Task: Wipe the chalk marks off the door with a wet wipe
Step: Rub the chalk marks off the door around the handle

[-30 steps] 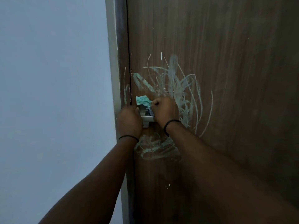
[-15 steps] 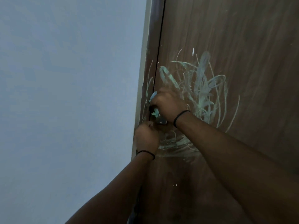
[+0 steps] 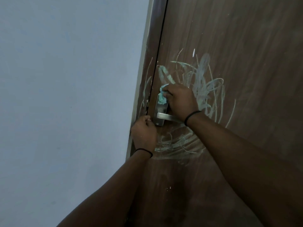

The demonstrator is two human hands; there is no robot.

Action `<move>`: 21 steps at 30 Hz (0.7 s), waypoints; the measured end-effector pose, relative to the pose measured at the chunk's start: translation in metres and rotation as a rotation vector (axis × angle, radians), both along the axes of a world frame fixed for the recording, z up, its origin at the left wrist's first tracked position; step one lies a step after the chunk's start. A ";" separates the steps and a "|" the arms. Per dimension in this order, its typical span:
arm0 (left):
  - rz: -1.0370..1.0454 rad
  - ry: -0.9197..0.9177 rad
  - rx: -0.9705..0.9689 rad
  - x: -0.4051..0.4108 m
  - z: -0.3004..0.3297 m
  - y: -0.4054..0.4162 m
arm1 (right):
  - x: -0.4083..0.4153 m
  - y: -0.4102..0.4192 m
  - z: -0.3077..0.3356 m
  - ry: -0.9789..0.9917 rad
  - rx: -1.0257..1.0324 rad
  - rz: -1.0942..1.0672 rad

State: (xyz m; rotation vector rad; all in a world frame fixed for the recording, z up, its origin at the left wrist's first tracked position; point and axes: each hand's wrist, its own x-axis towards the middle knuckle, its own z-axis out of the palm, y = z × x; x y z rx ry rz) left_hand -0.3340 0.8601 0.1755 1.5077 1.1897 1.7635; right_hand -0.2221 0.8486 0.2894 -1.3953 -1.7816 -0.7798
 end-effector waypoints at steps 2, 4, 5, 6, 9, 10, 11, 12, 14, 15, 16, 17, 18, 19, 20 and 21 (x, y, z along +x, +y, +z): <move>-0.007 0.004 0.011 -0.001 0.002 0.000 | 0.000 0.000 -0.007 0.028 0.001 -0.047; -0.020 0.024 0.005 -0.004 0.003 0.000 | 0.000 -0.001 -0.008 0.101 -0.018 -0.096; -0.026 0.036 -0.005 -0.006 0.004 -0.001 | 0.001 -0.002 -0.008 0.135 -0.018 -0.124; -0.026 0.046 -0.019 -0.007 0.004 0.000 | 0.001 -0.002 -0.008 0.152 -0.018 -0.162; -0.054 0.069 -0.060 -0.007 0.007 0.000 | 0.003 -0.010 -0.009 0.142 -0.065 -0.256; -0.072 0.071 -0.073 -0.007 0.009 -0.001 | 0.004 -0.013 -0.008 0.124 -0.135 -0.277; -0.088 0.070 -0.086 -0.006 0.010 0.000 | 0.006 -0.015 -0.006 0.113 -0.222 -0.298; -0.100 0.073 -0.098 -0.006 0.012 0.000 | 0.010 -0.019 -0.004 0.129 -0.293 -0.314; -0.111 0.094 -0.118 -0.005 0.013 0.000 | 0.022 -0.027 -0.004 0.329 -0.273 -0.258; -0.114 0.104 -0.121 -0.005 0.013 -0.001 | 0.030 -0.032 -0.006 0.485 -0.182 -0.206; -0.119 0.105 -0.121 -0.006 0.012 -0.001 | 0.037 -0.038 -0.013 0.651 -0.073 -0.156; -0.125 0.101 -0.118 -0.006 0.011 -0.002 | 0.043 -0.044 -0.024 0.815 0.033 -0.107; -0.128 0.094 -0.113 -0.007 0.009 -0.002 | 0.046 -0.048 -0.039 0.973 0.103 -0.072; -0.130 0.087 -0.106 -0.007 0.008 -0.002 | 0.046 -0.050 -0.059 1.117 0.133 -0.046; -0.129 0.083 -0.096 -0.007 0.007 -0.001 | 0.041 -0.048 -0.080 1.240 0.120 -0.027; -0.126 0.081 -0.085 -0.006 0.006 0.000 | 0.032 -0.046 -0.101 1.331 0.075 -0.008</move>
